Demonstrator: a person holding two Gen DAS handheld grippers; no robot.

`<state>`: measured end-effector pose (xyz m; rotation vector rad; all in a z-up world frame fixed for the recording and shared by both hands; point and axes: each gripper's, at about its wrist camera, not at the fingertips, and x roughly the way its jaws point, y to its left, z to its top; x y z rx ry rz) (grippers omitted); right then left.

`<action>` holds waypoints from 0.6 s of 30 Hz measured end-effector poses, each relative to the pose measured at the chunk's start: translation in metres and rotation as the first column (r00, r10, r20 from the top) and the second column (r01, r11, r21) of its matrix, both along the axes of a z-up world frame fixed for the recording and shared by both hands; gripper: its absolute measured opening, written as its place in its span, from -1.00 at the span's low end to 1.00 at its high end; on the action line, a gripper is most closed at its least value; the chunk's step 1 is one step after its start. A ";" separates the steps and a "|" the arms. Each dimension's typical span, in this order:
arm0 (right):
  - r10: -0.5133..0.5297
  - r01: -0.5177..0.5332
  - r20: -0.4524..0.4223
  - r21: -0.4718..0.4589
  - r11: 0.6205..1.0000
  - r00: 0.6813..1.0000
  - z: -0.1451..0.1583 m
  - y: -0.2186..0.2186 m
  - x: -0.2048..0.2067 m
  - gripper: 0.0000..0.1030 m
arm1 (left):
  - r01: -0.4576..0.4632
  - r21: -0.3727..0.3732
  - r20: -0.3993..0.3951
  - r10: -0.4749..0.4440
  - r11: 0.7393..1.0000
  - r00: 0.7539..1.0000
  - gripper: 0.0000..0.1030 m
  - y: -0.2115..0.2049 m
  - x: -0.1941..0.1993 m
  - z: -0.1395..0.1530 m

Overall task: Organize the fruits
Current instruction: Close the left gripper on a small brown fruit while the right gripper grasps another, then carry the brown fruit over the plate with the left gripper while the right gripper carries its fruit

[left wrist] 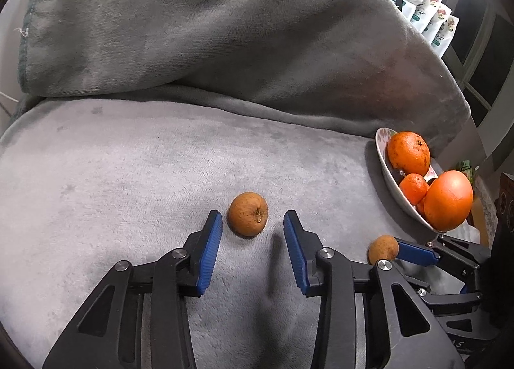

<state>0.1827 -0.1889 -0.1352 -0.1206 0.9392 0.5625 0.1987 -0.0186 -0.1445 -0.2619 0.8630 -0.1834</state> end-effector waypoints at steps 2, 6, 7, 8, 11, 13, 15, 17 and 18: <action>-0.002 0.002 0.000 0.000 1.000 1.000 -0.001 0.001 0.000 -0.17 | -0.002 0.003 0.000 0.002 1.000 1.000 -0.30 0.000 0.001 0.000; -0.008 0.008 -0.002 0.002 1.000 1.000 -0.001 0.001 0.000 -0.24 | -0.010 0.003 -0.002 0.010 1.000 1.000 -0.41 0.002 0.002 -0.001; -0.009 0.009 -0.002 0.003 1.000 1.000 0.000 0.000 -0.001 -0.26 | -0.014 0.003 -0.002 0.014 1.000 1.000 -0.43 0.003 0.002 -0.001; -0.010 0.010 -0.002 0.003 1.000 1.000 0.000 0.000 0.000 -0.26 | -0.015 0.003 -0.002 0.015 1.000 1.000 -0.47 0.004 0.002 -0.002; -0.011 0.011 -0.002 0.002 1.000 1.000 0.001 -0.001 0.000 -0.28 | -0.019 0.003 -0.001 0.019 1.000 1.000 -0.53 0.006 0.001 -0.002; -0.011 0.011 -0.002 0.002 1.000 1.000 0.001 0.000 0.000 -0.29 | -0.017 0.003 -0.001 0.017 1.000 1.000 -0.55 0.006 0.002 -0.002; -0.010 0.010 -0.001 0.002 1.000 1.000 0.001 0.000 0.000 -0.31 | -0.016 0.003 0.000 0.016 1.000 1.000 -0.55 0.007 0.000 -0.001; -0.011 0.011 -0.002 0.003 1.000 1.000 0.002 0.000 0.000 -0.33 | -0.017 0.000 0.002 0.017 1.000 1.000 -0.55 0.008 0.000 -0.001; -0.012 0.012 -0.002 0.004 1.000 1.000 0.002 0.000 0.000 -0.35 | -0.018 -0.003 0.003 0.018 1.000 1.000 -0.55 0.008 0.000 -0.001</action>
